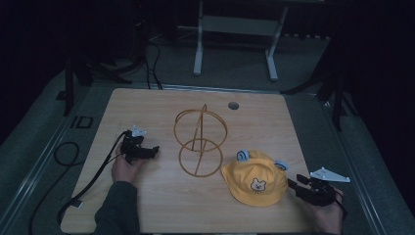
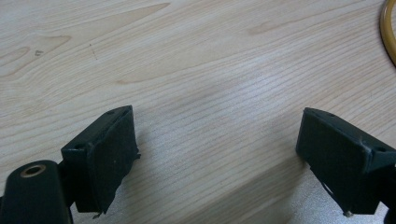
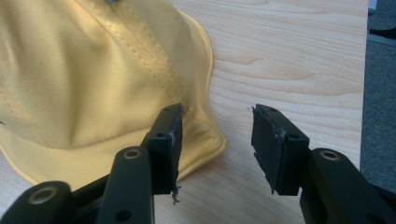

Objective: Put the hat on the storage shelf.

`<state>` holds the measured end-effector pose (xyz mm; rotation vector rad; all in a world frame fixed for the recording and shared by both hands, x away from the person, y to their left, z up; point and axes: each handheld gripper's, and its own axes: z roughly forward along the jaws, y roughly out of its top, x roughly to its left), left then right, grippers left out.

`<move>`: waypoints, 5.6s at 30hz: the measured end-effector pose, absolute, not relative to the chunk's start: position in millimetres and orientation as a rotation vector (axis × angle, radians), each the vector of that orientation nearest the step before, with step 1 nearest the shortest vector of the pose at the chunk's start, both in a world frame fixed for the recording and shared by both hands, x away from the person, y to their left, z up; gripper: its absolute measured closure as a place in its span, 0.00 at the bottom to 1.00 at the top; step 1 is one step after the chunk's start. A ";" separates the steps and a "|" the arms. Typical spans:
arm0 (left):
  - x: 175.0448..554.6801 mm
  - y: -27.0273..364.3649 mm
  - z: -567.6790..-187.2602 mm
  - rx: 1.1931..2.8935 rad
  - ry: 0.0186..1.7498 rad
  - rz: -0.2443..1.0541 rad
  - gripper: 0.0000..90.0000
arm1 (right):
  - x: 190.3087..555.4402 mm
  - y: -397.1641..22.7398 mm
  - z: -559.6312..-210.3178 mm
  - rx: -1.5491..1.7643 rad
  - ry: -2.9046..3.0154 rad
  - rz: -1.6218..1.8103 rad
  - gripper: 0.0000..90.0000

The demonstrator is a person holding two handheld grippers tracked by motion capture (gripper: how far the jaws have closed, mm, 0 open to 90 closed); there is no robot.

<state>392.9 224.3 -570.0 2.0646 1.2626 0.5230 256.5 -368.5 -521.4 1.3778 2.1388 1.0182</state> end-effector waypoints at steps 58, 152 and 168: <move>392.8 224.1 -570.1 2.060 1.265 0.523 0.14 | 258.3 -340.7 -433.0 0.991 2.346 0.936 0.64; 392.8 224.1 -569.9 2.062 1.265 0.522 0.14 | 322.6 -242.5 -414.1 0.577 2.877 0.406 0.38; 392.8 224.2 -569.9 2.062 1.265 0.522 0.14 | 338.4 -229.6 -420.8 0.559 2.929 0.322 0.41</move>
